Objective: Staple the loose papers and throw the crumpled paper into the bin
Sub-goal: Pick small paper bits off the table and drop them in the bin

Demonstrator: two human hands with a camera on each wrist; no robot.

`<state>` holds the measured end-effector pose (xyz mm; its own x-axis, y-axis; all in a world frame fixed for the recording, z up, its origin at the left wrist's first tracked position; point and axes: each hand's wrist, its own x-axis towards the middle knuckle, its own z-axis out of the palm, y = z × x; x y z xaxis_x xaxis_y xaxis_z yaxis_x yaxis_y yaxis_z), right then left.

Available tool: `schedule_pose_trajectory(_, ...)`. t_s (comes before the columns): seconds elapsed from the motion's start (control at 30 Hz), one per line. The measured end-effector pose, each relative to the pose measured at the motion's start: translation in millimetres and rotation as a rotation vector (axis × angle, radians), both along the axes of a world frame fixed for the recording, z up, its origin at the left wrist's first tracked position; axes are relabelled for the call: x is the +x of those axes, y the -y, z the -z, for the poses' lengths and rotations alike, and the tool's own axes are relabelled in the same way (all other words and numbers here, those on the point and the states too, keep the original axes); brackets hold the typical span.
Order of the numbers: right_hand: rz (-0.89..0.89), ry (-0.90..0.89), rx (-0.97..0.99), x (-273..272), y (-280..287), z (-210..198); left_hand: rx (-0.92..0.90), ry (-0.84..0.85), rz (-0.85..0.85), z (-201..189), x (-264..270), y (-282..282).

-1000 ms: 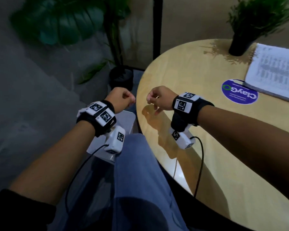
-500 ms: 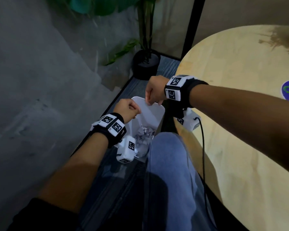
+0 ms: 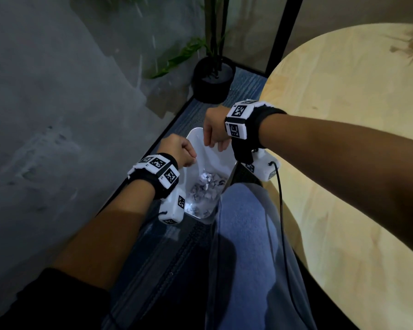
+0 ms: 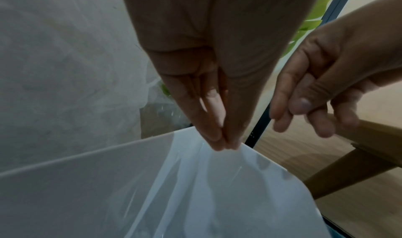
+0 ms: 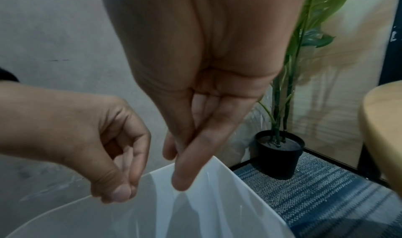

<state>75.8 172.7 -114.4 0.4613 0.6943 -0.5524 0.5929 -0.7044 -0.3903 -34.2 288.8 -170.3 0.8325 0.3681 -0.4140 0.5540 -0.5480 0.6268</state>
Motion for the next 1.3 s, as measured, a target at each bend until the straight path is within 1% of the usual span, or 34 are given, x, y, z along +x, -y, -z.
schedule_pose_trajectory(0.07,-0.033,0.022,-0.007,2,1,1,0.008,-0.015,0.016,0,-2,2)
schedule_pose_trajectory(0.2,-0.058,0.151,-0.034,-3,4,-2,-0.039,-0.034,-0.012,1,-2,5)
schedule_pose_trajectory(0.33,-0.056,0.082,-0.008,0,4,-2,-0.065,-0.079,-0.058,1,0,6)
schedule_pose_trajectory(0.4,-0.040,0.099,-0.013,0,4,-5,-0.059,-0.130,-0.072,2,1,5)
schedule_pose_trajectory(0.47,-0.028,0.118,-0.021,-3,4,-7,-0.005,-0.182,-0.046,1,0,6)
schedule_pose_trajectory(0.5,-0.029,0.155,-0.024,-4,4,-7,0.044,-0.192,-0.036,1,-1,7)
schedule_pose_trajectory(0.57,-0.019,0.238,-0.031,-7,5,-8,0.125,-0.168,-0.050,-1,-1,8)
schedule_pose_trajectory(0.6,-0.002,0.247,-0.024,-8,6,-9,0.146,-0.162,-0.052,-1,-2,8)
schedule_pose_trajectory(0.67,0.010,0.212,-0.019,-8,10,-14,0.172,-0.151,-0.015,-7,-4,10)
schedule_pose_trajectory(0.77,-0.039,0.151,-0.006,-11,18,-24,0.193,-0.153,0.087,-18,-7,12)
schedule_pose_trajectory(0.8,-0.019,0.146,0.028,-13,21,-29,0.188,-0.166,0.125,-22,-10,13)
schedule_pose_trajectory(0.87,0.073,0.138,0.102,-20,25,-38,0.169,-0.166,0.118,-36,-12,16)
schedule_pose_trajectory(0.9,0.101,0.174,0.152,-23,28,-41,0.185,-0.155,0.110,-43,-11,18)
schedule_pose_trajectory(0.93,0.106,0.238,0.181,-25,33,-45,0.212,-0.103,0.090,-50,-9,19)
schedule_pose_trajectory(0.97,0.117,0.271,0.205,-28,39,-48,0.249,-0.057,0.089,-60,-8,24)
schedule_pose_trajectory(1.03,0.114,0.237,0.235,-34,58,-59,0.302,0.057,0.098,-78,-5,33)
schedule_pose_trajectory(1.07,0.093,0.220,0.244,-38,70,-65,0.323,0.119,0.131,-87,-4,40)
schedule_pose_trajectory(1.13,0.048,0.254,0.240,-43,100,-76,0.291,0.173,0.201,-107,-4,57)
schedule_pose_trajectory(1.2,0.050,0.295,0.251,-45,135,-80,0.214,0.172,0.319,-121,-2,77)
schedule_pose_trajectory(1.23,0.077,0.290,0.240,-47,154,-81,0.212,0.142,0.395,-128,-1,89)
schedule_pose_trajectory(1.3,0.151,0.276,0.198,-52,195,-82,0.275,0.097,0.526,-141,5,115)
